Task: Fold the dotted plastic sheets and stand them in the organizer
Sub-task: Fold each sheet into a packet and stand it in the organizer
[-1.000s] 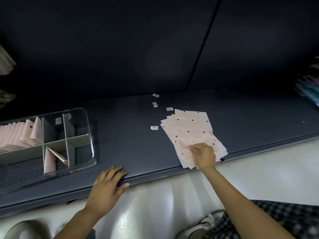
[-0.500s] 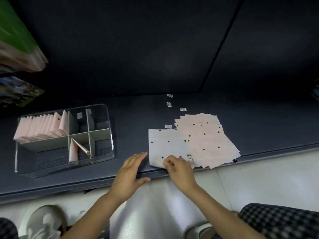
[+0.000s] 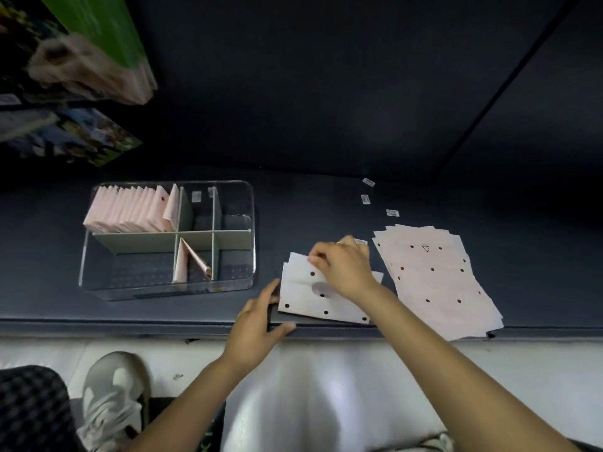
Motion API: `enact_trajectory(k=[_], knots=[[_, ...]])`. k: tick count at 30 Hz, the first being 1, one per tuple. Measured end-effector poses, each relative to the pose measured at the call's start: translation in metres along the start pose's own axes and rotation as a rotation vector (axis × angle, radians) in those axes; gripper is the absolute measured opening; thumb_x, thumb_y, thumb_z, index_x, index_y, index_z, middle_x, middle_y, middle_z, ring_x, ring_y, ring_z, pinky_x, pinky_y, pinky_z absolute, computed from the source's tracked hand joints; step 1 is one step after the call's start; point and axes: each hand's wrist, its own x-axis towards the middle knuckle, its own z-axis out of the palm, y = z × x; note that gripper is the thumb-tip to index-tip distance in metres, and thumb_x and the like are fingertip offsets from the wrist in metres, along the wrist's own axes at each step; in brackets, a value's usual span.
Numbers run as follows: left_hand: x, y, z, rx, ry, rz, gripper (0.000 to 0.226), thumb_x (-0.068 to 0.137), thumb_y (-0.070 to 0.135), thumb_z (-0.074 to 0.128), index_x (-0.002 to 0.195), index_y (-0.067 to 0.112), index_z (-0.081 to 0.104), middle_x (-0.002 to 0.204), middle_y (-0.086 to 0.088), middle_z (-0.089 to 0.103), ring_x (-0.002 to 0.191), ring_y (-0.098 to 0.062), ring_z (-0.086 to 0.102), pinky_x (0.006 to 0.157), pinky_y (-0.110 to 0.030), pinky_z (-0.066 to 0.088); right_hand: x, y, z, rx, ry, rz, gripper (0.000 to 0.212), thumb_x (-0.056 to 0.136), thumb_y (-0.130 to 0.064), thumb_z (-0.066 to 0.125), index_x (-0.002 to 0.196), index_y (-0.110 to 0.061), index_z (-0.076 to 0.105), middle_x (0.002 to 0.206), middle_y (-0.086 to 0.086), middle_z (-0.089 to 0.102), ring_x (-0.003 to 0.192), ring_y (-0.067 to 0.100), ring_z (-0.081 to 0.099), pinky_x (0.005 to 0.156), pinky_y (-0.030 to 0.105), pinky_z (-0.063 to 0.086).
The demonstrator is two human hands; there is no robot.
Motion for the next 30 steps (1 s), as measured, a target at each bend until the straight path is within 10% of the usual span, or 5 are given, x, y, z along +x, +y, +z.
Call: enact_trajectory(k=[7, 12, 21, 25, 30], knots=[[-0.015, 0.003, 0.018, 0.501, 0.072, 0.382, 0.066, 0.083, 0.037, 0.069, 0.139, 0.012, 0.045, 0.147, -0.004, 0.041, 0.138, -0.024, 0.035, 0.112, -0.048, 0.026, 0.046, 0.008, 0.037, -0.111, -0.319, 0.012, 0.026, 0.098, -0.026, 0.036, 0.098, -0.028, 0.062, 0.109, -0.005, 0.066, 0.116, 0.025, 0.039, 0.09, 0.038, 0.025], [-0.015, -0.01, 0.022, 0.748, -0.21, 0.305, 0.071, 0.098, 0.055, 0.02, 0.147, 0.02, -0.017, 0.151, 0.005, -0.027, 0.135, -0.014, -0.032, 0.107, -0.041, -0.028, 0.039, 0.012, 0.047, -0.091, -0.18, 0.053, 0.024, 0.098, -0.027, 0.038, 0.108, -0.025, 0.06, 0.113, -0.001, 0.061, 0.116, 0.025, 0.042, 0.092, 0.037, 0.03], [-0.007, -0.013, 0.017, 0.934, -0.287, 0.328, 0.073, 0.095, 0.062, 0.014, 0.142, 0.023, -0.026, 0.151, 0.0, -0.03, 0.133, -0.018, -0.034, 0.109, -0.041, -0.025, -0.085, 0.028, 0.087, -0.22, 0.116, -0.306, 0.043, 0.086, -0.025, 0.067, 0.126, -0.01, 0.06, 0.133, 0.006, 0.057, 0.124, 0.023, 0.053, 0.107, 0.04, 0.038], [-0.005, -0.01, 0.015, 0.968, -0.301, 0.327, 0.075, 0.094, 0.064, 0.013, 0.142, 0.021, -0.027, 0.151, -0.001, -0.03, 0.136, -0.018, -0.033, 0.112, -0.042, -0.021, -0.108, 0.058, 0.089, -0.388, 0.039, -0.285, 0.055, 0.094, -0.043, 0.034, 0.136, -0.011, 0.049, 0.144, 0.004, 0.044, 0.133, 0.019, 0.042, 0.113, 0.038, 0.01], [0.0, -0.005, 0.011, 0.945, -0.282, 0.337, 0.074, 0.094, 0.064, 0.017, 0.151, 0.024, -0.009, 0.158, -0.001, -0.017, 0.146, -0.016, -0.01, 0.118, -0.039, -0.007, -0.111, 0.077, 0.078, -0.409, 0.044, -0.263, 0.054, 0.098, -0.044, 0.025, 0.129, -0.013, 0.057, 0.138, 0.001, 0.052, 0.126, 0.015, 0.05, 0.111, 0.037, 0.031]])
